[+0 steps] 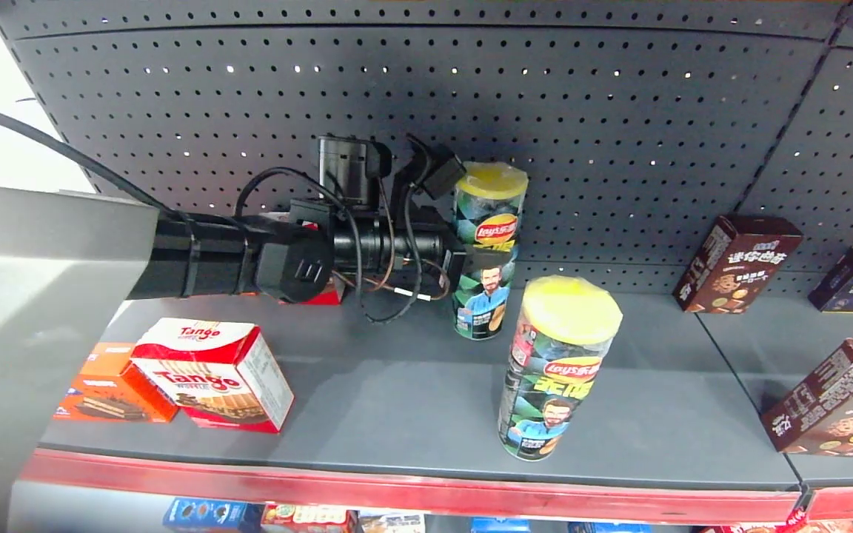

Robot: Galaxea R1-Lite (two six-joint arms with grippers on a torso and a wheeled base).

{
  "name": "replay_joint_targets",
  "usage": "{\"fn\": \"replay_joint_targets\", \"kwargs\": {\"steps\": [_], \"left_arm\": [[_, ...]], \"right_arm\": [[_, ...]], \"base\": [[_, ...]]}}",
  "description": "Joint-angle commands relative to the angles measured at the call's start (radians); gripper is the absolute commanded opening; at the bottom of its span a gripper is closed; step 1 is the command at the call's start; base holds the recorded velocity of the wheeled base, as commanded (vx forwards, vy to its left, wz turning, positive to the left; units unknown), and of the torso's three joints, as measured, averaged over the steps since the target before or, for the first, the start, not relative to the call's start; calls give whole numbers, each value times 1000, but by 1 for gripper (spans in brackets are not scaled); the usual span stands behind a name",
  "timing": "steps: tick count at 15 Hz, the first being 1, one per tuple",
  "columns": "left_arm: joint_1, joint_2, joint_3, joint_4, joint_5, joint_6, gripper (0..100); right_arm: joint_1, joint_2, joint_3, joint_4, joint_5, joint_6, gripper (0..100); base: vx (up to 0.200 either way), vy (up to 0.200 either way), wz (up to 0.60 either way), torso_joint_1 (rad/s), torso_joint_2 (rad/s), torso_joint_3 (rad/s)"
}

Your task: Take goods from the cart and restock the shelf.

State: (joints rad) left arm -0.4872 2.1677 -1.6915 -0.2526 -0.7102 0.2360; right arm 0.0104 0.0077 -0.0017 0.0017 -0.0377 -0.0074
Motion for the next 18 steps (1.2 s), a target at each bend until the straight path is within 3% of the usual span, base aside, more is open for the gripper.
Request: {"fn": "replay_joint_targets", "kwargs": {"steps": [1, 10, 16, 17, 18], "left_arm": [[-1, 55, -39, 1, 2, 0, 0], [1, 150, -165, -1, -2, 5, 0], [-2, 170, -168, -1, -3, 25, 0], [-2, 170, -168, 1, -2, 40, 100], [-4, 166, -158, 1, 0, 51, 100]], "right_arm": [[0, 3, 0, 0, 1, 0, 100], [0, 3, 0, 0, 1, 0, 100], [0, 3, 0, 0, 1, 0, 100], [0, 3, 0, 0, 1, 0, 100], [0, 3, 0, 0, 1, 0, 100]], "base": [[0, 0, 0, 0, 0, 0], [0, 0, 0, 0, 0, 0], [0, 0, 0, 0, 0, 0], [0, 0, 0, 0, 0, 0], [0, 0, 0, 0, 0, 0]]}}
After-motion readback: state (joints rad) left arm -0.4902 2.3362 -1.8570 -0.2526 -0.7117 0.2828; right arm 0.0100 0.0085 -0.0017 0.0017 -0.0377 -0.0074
